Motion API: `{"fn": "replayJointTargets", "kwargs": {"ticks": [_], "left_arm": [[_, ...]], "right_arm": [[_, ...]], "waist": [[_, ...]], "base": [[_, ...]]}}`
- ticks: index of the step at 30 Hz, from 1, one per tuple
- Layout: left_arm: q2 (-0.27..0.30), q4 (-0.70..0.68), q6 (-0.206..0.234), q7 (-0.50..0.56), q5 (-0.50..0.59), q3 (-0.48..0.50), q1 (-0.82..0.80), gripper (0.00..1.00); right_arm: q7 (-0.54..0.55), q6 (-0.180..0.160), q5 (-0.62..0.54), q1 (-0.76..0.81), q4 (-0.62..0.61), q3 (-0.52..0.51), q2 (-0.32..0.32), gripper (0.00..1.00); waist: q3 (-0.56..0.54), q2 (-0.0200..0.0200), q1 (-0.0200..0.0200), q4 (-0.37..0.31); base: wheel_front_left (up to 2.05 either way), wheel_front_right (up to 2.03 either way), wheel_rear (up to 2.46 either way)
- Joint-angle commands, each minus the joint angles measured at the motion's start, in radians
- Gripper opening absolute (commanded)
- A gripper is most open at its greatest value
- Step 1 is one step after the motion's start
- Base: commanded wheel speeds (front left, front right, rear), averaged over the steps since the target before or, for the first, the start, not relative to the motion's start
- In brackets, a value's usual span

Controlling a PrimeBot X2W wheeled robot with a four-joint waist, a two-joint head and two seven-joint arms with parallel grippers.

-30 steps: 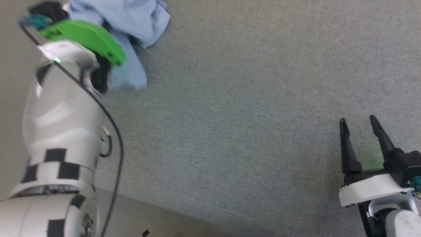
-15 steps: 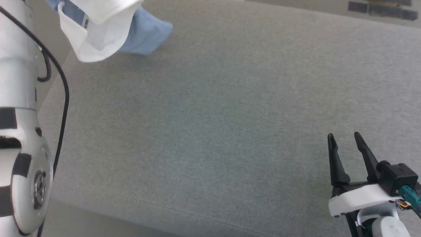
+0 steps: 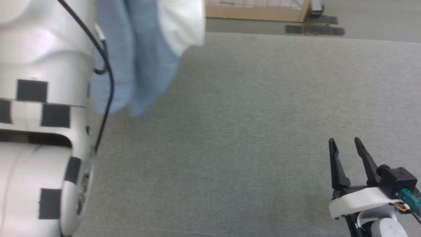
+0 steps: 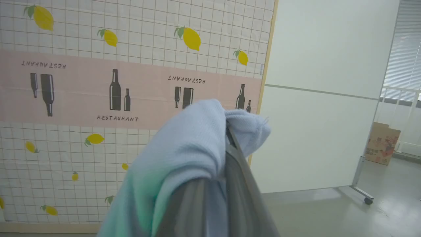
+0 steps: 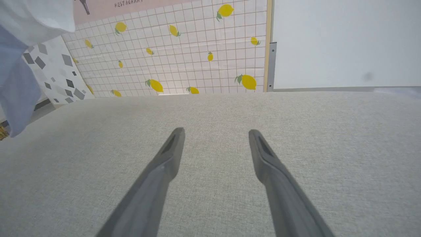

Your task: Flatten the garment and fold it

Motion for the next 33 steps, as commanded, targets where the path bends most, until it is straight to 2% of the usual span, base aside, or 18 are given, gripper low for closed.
{"fn": "replayJointTargets", "kwargs": {"ticks": [1, 6, 12, 16, 23, 26, 30, 31, 32, 33], "left_arm": [[-0.018, -0.018, -0.007, 0.008, -0.024, -0.015, 0.034, 0.0], [-0.047, -0.07, -0.008, 0.052, -0.101, -0.077, 0.117, 0.0], [-0.061, -0.073, -0.008, 0.075, -0.131, -0.149, 0.255, 0.0], [-0.066, -0.014, 0.002, 0.077, -0.116, -0.213, 0.374, 0.0], [-0.07, 0.169, 0.005, 0.117, -0.086, -0.348, 0.576, 0.0], [-0.07, 0.219, 0.004, 0.173, -0.117, -0.398, 0.64, 0.0], [-0.071, 0.211, 0.011, 0.219, -0.191, -0.444, 0.677, 0.02], [-0.071, 0.203, 0.015, 0.221, -0.211, -0.447, 0.678, 0.33], [-0.071, 0.191, 0.018, 0.228, -0.237, -0.45, 0.676, 1.0], [-0.071, 0.177, 0.021, 0.225, -0.258, -0.449, 0.669, 1.0]], "right_arm": [[-0.009, -0.002, 0.003, -0.006, 0.003, -0.011, -0.001, 1.0], [-0.012, -0.002, 0.001, 0.001, 0.001, -0.032, -0.001, 1.0], [-0.013, -0.002, 0.01, -0.002, -0.006, -0.026, -0.001, 1.0], [-0.015, -0.002, 0.018, -0.011, -0.012, -0.015, -0.001, 1.0], [-0.02, -0.002, 0.028, -0.034, -0.002, -0.002, -0.001, 1.0], [-0.023, -0.002, 0.029, -0.04, 0.003, -0.001, -0.001, 1.0], [-0.025, -0.002, 0.029, -0.038, 0.01, -0.008, -0.001, 1.0], [-0.026, -0.002, 0.029, -0.037, 0.012, -0.009, -0.001, 1.0], [-0.026, -0.002, 0.029, -0.035, 0.015, -0.01, -0.001, 1.0], [-0.026, -0.002, 0.028, -0.033, 0.016, -0.012, -0.001, 1.0]], "waist": [[-0.048, 0.0, 0.0001, -0.073], [-0.048, 0.0, 0.0001, -0.112], [-0.02, 0.0, 0.0001, -0.151], [0.018, 0.0, 0.0001, -0.175], [0.071, 0.0, 0.0001, -0.213], [0.078, 0.0, 0.0001, -0.219], [0.072, 0.0, 0.0001, -0.205], [0.066, 0.0, 0.0001, -0.198], [0.058, 0.0, 0.0001, -0.189], [0.05, 0.0, 0.0001, -0.18]], "base": [[0.0, 0.0, 0.0], [0.0, 0.0, 0.0], [0.0, 0.0, 0.0], [0.0, 0.0, 0.0], [0.0, 0.0, 0.0], [0.0, 0.0, 0.0], [0.0, 0.0, 0.0], [0.0, 0.0, 0.0], [0.0, 0.0, 0.0], [0.0, 0.0, 0.0]]}}
